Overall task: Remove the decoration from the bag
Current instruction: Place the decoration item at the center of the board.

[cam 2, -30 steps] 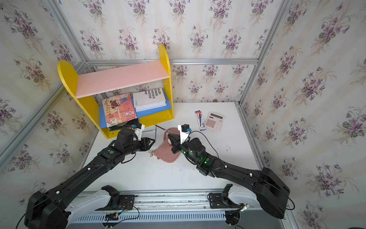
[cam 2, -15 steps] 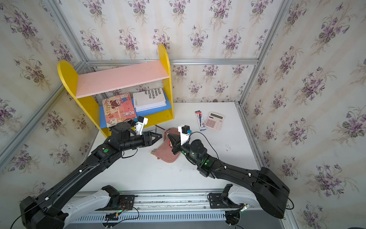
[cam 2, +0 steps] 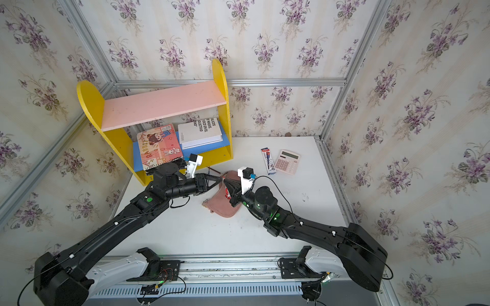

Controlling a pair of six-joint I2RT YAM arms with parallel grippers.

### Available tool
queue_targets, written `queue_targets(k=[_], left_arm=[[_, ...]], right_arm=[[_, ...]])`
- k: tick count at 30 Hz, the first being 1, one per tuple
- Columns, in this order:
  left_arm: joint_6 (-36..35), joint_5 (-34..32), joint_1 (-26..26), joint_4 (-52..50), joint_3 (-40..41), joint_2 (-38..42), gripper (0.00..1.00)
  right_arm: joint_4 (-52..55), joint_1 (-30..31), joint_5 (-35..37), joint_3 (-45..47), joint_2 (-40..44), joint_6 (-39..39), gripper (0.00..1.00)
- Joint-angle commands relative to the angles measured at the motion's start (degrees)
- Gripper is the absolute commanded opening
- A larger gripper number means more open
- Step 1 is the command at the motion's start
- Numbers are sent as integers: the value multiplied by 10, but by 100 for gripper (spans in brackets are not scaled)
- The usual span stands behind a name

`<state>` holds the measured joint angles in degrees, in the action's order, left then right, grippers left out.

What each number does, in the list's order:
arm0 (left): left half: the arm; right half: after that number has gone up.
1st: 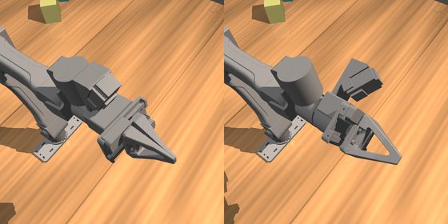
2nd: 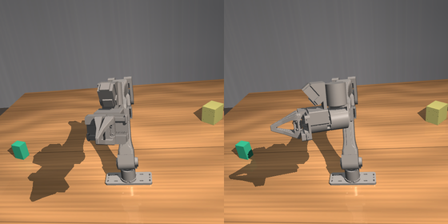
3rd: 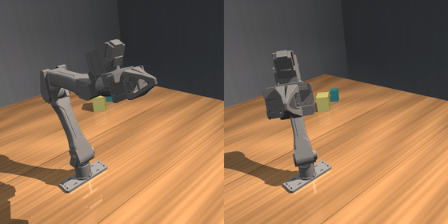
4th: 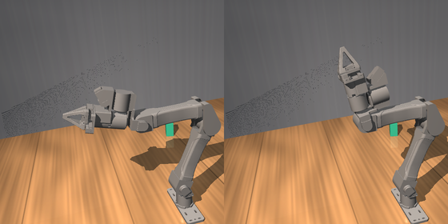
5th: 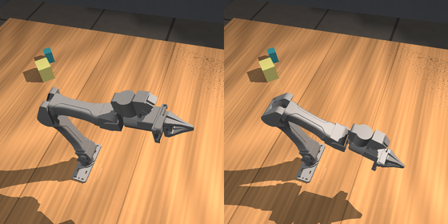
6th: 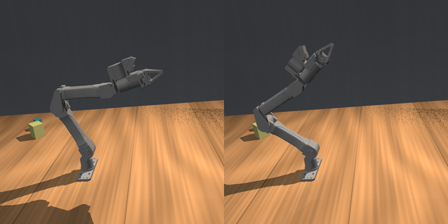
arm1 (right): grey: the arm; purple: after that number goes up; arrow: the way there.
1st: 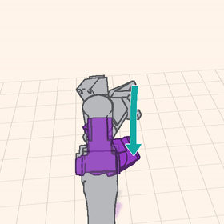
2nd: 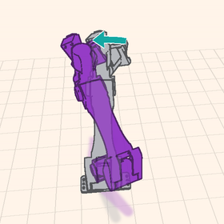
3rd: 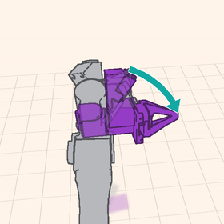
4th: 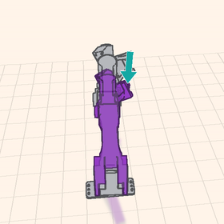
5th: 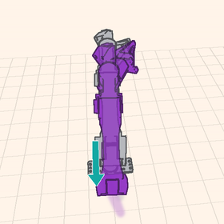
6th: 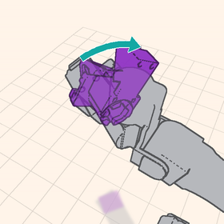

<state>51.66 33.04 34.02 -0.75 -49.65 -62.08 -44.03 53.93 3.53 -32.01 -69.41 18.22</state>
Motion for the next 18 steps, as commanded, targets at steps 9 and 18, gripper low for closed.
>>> queue_targets(k=[9, 18], left_arm=[[-42, -9, -1, 0, -10, -1, 16], [-50, -5, -1, 10, -13, -10, 7]], right_arm=[[-23, 0, -22, 0, 2, 3, 9], [-17, 0, -30, -4, -2, 1, 9]])
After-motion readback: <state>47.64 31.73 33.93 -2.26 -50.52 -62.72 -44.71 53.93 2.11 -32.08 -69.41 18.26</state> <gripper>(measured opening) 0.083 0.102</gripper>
